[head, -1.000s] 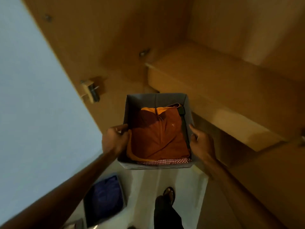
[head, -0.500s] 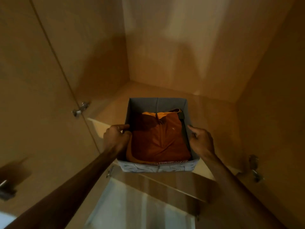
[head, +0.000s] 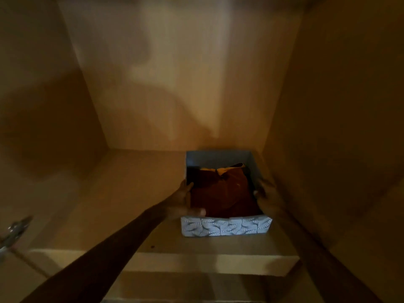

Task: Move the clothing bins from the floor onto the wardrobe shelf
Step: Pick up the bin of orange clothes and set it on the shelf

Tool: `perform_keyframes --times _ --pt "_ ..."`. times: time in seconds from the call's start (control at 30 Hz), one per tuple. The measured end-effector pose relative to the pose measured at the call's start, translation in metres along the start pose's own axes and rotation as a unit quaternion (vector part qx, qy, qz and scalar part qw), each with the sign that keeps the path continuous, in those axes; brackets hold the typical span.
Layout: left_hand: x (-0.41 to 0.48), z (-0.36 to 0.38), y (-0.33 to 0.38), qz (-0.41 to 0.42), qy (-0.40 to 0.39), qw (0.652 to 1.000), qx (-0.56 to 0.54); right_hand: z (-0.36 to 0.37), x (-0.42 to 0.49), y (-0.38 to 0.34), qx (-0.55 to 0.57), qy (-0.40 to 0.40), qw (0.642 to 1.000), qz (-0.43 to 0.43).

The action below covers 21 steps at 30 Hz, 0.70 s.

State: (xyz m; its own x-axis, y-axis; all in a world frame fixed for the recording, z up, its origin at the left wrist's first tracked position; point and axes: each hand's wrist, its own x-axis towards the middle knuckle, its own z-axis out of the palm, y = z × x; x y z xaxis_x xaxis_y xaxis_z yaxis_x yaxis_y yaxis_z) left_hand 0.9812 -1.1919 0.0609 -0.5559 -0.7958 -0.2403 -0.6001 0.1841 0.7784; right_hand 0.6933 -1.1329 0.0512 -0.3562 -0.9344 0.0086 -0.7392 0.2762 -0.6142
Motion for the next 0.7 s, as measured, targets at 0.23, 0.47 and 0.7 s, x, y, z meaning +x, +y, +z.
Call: perform_keyframes --times 0.23,0.47,0.7 --pt "0.043 0.007 -0.018 0.036 0.016 0.983 0.182 -0.004 -0.008 0.021 -0.105 -0.089 0.987 -0.081" --pt "0.064 0.029 -0.027 0.148 0.222 0.933 0.243 0.022 0.004 0.036 -0.234 0.056 0.966 -0.092" --pt "0.065 0.050 -0.037 0.158 0.208 0.886 0.383 0.049 -0.007 0.040 -0.291 0.122 0.944 -0.098"
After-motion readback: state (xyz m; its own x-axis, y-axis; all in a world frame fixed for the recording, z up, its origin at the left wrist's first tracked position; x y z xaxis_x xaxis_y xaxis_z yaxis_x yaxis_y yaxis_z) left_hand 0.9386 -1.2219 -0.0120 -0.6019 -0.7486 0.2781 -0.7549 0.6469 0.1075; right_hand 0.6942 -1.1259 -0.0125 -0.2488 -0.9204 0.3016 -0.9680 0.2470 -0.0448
